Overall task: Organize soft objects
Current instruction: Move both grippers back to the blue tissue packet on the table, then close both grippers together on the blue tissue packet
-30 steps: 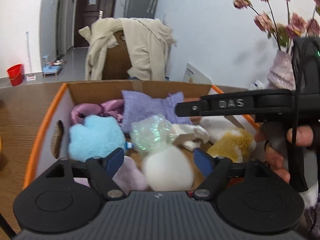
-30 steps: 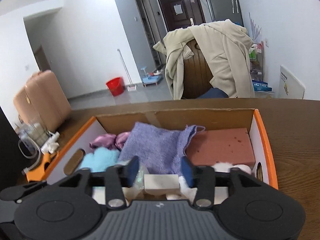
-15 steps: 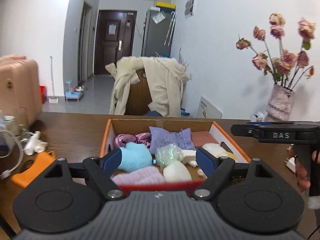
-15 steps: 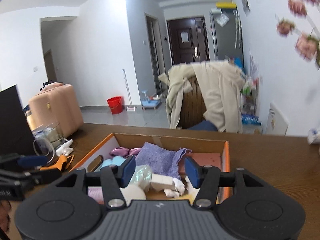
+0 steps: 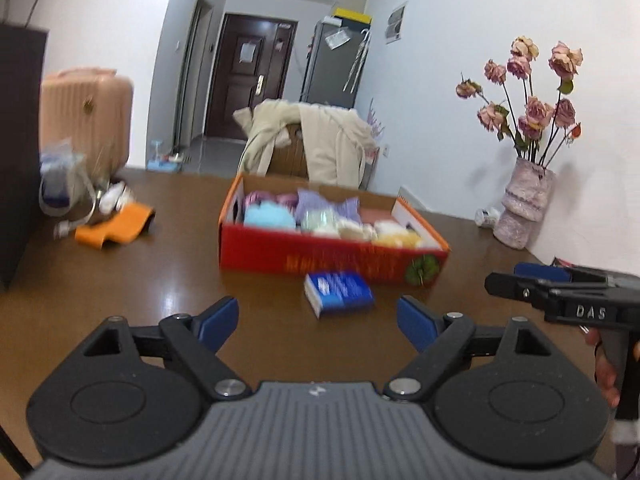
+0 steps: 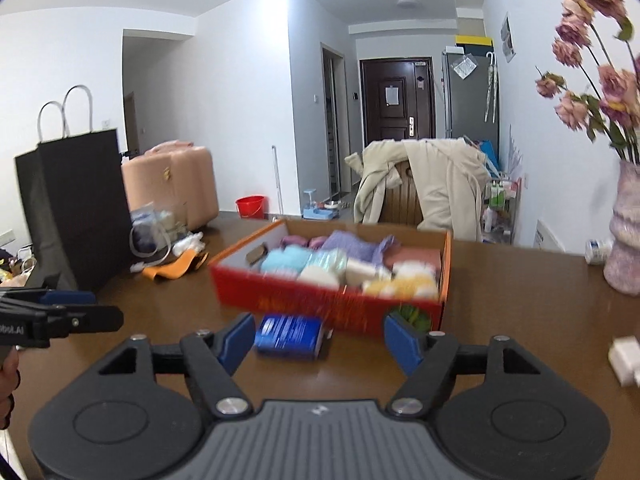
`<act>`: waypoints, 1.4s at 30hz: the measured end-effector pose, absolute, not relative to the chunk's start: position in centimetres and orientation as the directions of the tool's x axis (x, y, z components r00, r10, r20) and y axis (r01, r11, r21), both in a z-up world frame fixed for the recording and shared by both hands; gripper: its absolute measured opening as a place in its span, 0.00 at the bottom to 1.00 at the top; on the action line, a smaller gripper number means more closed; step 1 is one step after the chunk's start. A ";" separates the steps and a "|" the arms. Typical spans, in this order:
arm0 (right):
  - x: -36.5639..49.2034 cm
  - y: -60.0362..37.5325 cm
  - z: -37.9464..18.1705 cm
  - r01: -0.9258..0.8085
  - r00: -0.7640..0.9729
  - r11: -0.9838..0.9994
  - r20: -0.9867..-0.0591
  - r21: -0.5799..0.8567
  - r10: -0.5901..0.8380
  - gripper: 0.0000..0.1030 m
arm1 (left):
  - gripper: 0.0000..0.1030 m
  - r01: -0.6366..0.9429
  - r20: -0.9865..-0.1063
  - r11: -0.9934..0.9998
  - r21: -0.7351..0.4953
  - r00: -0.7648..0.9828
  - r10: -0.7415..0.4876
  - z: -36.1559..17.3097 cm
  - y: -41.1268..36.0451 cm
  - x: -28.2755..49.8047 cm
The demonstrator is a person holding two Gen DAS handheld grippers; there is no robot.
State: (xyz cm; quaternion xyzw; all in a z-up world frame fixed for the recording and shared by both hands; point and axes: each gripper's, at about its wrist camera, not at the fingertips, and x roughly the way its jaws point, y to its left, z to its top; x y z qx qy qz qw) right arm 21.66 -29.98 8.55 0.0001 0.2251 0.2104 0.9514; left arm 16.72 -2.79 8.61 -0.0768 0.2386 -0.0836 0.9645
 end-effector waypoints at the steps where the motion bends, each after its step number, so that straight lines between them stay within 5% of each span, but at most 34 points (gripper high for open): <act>1: 20.9 -30.1 8.0 -0.402 0.802 0.908 -0.434 0.115 0.410 0.69 | 0.85 0.122 -0.457 0.975 -0.188 0.867 -0.197 8.1 -2.8 16.0; 21: 22.2 -28.4 3.0 -0.378 0.717 0.896 -0.538 0.232 0.442 0.69 | 0.83 0.123 -0.513 0.979 -0.160 0.837 -0.189 5.2 -3.7 21.0; 28: 27.1 -27.0 2.0 -0.356 0.681 0.893 -0.578 0.274 0.449 0.63 | 0.68 0.182 -0.552 0.968 -0.174 0.796 -0.249 3.9 -3.7 28.6; 34: 31.8 -26.0 1.4 -0.315 0.683 0.900 -0.587 0.301 0.435 0.57 | 0.54 0.175 -0.615 0.937 -0.302 0.715 -0.332 1.8 -2.6 34.9; 42: 38.1 -24.8 0.4 -0.297 0.672 0.879 -0.572 0.373 0.470 0.35 | 0.39 0.187 -0.598 0.869 -0.458 0.659 -0.456 -0.5 -2.0 37.0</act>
